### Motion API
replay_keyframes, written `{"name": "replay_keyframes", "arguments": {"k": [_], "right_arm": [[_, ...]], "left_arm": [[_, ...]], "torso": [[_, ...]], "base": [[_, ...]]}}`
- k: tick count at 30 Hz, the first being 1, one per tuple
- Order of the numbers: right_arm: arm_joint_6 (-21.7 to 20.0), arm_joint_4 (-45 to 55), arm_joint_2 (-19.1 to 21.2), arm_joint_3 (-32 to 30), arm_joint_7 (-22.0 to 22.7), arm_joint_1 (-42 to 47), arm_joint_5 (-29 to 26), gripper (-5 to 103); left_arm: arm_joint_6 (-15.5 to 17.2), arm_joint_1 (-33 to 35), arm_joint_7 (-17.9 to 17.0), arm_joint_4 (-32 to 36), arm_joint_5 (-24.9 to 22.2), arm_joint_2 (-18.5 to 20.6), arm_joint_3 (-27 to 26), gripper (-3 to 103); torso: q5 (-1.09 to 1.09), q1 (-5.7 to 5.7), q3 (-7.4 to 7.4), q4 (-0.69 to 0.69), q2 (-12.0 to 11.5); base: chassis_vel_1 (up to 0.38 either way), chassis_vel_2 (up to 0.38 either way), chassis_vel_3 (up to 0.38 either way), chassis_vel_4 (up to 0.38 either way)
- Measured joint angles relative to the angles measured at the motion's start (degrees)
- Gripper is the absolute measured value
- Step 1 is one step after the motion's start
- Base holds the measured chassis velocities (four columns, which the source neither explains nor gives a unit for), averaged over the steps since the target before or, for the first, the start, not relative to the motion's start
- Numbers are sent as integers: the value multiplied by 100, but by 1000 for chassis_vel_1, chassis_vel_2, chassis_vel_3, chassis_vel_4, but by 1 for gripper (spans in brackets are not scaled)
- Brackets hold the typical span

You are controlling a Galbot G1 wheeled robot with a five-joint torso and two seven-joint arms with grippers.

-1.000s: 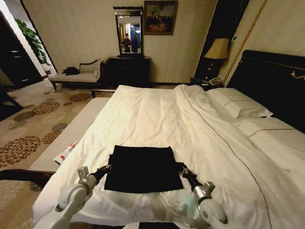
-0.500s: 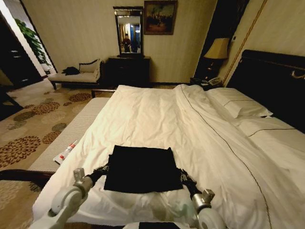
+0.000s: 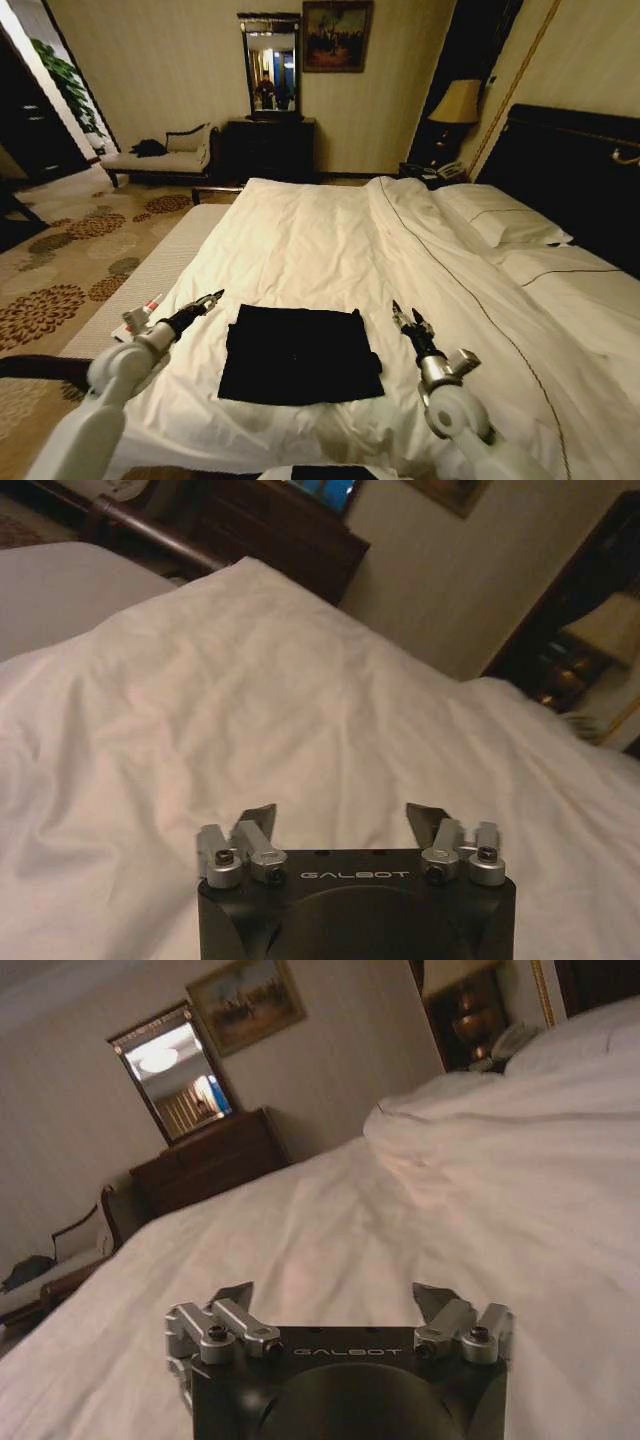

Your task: Fold the clothes on the bed.

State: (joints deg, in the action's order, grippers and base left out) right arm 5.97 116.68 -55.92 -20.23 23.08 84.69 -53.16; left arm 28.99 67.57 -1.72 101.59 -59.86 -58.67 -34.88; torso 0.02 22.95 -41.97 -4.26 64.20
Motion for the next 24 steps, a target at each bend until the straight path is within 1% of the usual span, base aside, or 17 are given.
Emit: {"name": "replay_keyframes", "arguments": {"k": [1,2,3,4,5,8,10,11,13,15,17,18,21,22,23,24], "right_arm": [[-7,-50,-42,22,-3,1,21,89],[-20,-124,-121,41,-7,-5,38,98],[-28,-165,-163,46,-7,-22,41,100],[-28,-165,-163,46,-7,-22,41,100],[-40,-198,-197,46,-6,-48,41,100],[-96,-302,-254,50,35,-151,17,100],[-119,-357,-259,52,68,-195,3,100],[-220,-590,-274,52,276,-390,-75,100],[-286,-712,-276,55,412,-506,-134,100],[-304,-748,-274,60,441,-538,-152,100],[-332,-817,-268,71,477,-596,-176,100],[-332,-817,-268,71,477,-596,-176,100],[-351,-938,-272,96,514,-682,-201,100],[-353,-979,-275,99,528,-706,-203,100],[-353,-1044,-277,101,553,-737,-204,100],[-353,-1044,-277,101,553,-737,-204,100]], "left_arm": [[-35,-168,2,-278,104,-55,172,83],[-94,-390,-11,-647,208,-151,403,88],[-119,-502,-32,-834,248,-225,534,93],[-119,-502,-32,-834,248,-225,534,93],[-126,-591,-48,-974,261,-302,636,97],[-141,-757,-73,-1226,287,-511,845,100],[-147,-790,-74,-1283,311,-571,892,100],[-166,-865,-75,-1430,383,-734,981,101],[-186,-893,-58,-1495,469,-818,1020,97],[-189,-902,-46,-1509,487,-841,1027,97],[-211,-915,2,-1523,492,-883,1033,88],[-211,-915,2,-1523,492,-883,1033,88],[-257,-927,48,-1522,440,-917,1035,71],[-265,-930,54,-1521,435,-922,1036,71],[-269,-935,56,-1520,431,-930,1036,65],[-269,-935,56,-1520,431,-930,1036,65]], "torso": [[-2,0,0,-2,0],[-3,0,0,-2,0],[-3,0,0,-1,0],[-3,0,0,-1,0],[-3,0,0,1,0],[-2,0,0,0,0],[-1,0,1,0,0],[-1,-1,1,2,0],[-1,-1,1,2,0],[-1,-1,1,2,0],[-1,-1,1,1,0],[-1,-1,1,1,0],[-2,-1,1,1,0],[-2,-1,1,2,0],[-2,-1,1,1,0],[-2,-1,1,1,0]], "base": [[0,0,0,0],[0,0,0,0],[0,0,0,0],[0,0,0,0],[0,0,0,0],[0,0,0,0],[0,0,0,0],[0,0,0,0],[0,0,0,0],[0,0,0,0],[0,0,0,0],[0,0,0,0],[0,0,0,0],[0,0,0,0],[0,0,0,0],[0,0,0,0]]}}
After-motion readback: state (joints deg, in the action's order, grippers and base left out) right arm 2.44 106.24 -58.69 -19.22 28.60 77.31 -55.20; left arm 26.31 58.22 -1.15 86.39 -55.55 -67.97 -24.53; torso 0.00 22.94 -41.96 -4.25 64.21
